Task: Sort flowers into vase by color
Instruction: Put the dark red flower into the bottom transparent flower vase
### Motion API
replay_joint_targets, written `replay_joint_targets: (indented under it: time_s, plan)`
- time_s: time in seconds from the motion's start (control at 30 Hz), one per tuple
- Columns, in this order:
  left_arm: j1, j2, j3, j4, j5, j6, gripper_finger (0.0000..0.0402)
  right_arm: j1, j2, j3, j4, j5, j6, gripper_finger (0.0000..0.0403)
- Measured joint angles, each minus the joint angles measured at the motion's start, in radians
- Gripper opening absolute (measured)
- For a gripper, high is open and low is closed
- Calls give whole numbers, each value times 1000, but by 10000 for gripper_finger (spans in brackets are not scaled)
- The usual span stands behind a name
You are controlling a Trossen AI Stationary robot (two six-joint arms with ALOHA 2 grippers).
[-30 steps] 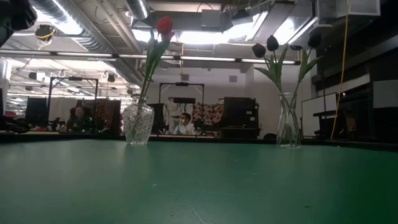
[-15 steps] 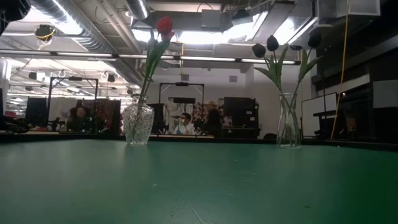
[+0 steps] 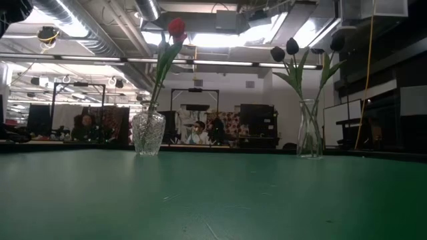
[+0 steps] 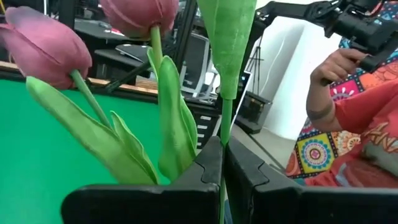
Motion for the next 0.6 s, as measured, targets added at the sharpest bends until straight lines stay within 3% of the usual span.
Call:
replay_joint_targets:
  time_s: [0.6]
  plan:
    - [0, 0, 0, -160, -1, -205, 0, 0, 0, 0, -25, -1, 0, 221]
